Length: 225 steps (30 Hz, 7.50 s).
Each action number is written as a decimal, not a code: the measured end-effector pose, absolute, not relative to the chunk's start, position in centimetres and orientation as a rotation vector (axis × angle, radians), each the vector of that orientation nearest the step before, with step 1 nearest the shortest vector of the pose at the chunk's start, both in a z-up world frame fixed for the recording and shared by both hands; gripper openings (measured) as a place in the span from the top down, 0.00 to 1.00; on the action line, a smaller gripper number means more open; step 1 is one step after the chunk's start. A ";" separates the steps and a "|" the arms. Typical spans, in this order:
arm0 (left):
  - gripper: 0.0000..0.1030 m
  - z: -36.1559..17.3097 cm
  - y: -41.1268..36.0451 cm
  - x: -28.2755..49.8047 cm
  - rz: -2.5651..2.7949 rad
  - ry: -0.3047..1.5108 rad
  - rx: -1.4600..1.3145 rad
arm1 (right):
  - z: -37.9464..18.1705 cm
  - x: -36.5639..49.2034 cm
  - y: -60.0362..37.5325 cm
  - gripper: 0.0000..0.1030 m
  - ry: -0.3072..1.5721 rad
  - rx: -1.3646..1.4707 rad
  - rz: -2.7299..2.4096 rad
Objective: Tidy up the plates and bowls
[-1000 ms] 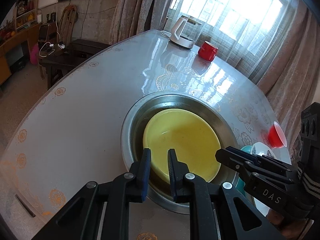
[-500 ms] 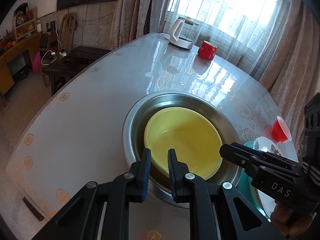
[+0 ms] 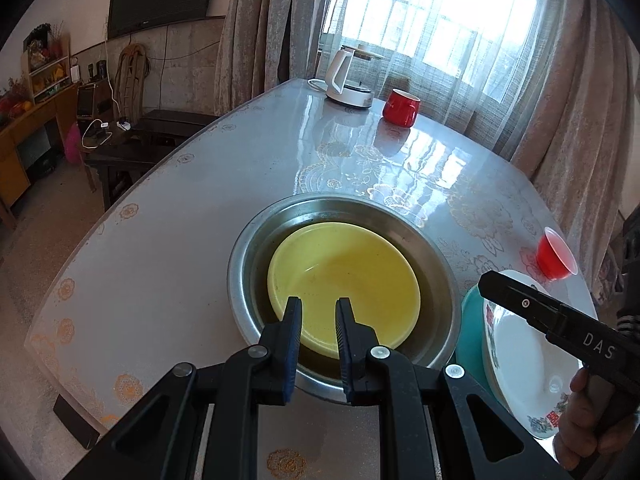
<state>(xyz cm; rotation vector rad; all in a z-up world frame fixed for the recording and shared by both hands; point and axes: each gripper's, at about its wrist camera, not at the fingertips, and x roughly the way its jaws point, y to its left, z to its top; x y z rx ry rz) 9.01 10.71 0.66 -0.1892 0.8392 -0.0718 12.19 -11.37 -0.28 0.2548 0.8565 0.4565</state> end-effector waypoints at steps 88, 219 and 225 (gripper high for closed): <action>0.80 -1.5 -27.5 27.2 -0.573 1.068 -0.118 | -5.8 18.4 -45.8 0.81 0.791 0.680 -0.204; 0.87 -1.5 -21.1 23.5 -0.613 1.055 -0.094 | -4.4 12.8 -40.7 0.79 0.768 0.719 -0.006; 0.90 -0.8 -20.4 22.6 -0.625 1.018 -0.094 | -4.6 13.2 -40.0 0.88 0.778 0.712 -0.021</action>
